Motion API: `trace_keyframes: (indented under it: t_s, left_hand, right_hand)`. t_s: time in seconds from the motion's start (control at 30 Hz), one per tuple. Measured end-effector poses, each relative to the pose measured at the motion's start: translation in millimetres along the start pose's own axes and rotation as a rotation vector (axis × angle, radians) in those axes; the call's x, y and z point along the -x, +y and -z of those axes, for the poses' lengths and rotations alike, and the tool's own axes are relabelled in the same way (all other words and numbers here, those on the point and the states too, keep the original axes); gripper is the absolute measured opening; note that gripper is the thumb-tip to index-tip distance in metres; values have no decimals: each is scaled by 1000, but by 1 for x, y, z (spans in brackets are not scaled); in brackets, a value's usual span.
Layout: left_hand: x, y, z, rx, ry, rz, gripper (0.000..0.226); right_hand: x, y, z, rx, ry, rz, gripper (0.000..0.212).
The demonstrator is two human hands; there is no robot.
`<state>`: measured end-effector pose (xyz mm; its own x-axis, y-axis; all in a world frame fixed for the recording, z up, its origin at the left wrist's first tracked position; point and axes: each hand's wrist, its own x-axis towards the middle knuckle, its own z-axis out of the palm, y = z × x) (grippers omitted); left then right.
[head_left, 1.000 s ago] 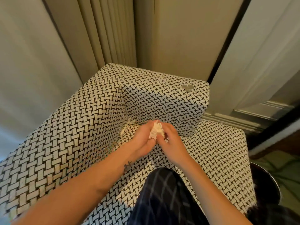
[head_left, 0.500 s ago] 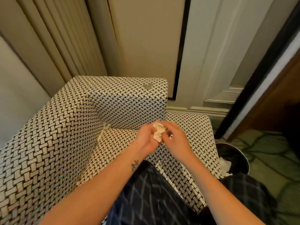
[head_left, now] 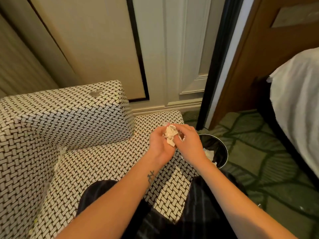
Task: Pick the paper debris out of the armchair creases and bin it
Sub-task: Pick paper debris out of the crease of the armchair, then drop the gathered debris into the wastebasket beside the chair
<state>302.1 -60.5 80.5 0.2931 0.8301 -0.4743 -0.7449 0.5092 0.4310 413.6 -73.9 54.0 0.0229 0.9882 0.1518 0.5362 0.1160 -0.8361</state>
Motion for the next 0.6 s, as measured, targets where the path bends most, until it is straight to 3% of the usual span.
trace_keyframes:
  t_s: [0.13,0.27,0.4,0.5,0.6]
  left_hand:
    - [-43,-31,-6,-70,45,79,41]
    - [-90,-64,-9,-324,100,118,51]
    - [-134,-93,-9,-551,120,120,41]
    - [-162,-111,-5,-547,111,205,27]
    - [-185,-128,1,-519,210,279,27]
  right_hand:
    - [-10,37,25,-33,22,-87,47]
    - [-21,77,45,-160,52,-232,60]
    - [-29,130,47,-194,136,-400,35]
    - [-34,172,46,-172,150,-467,29]
    - [-40,212,41,-131,94,-581,28]
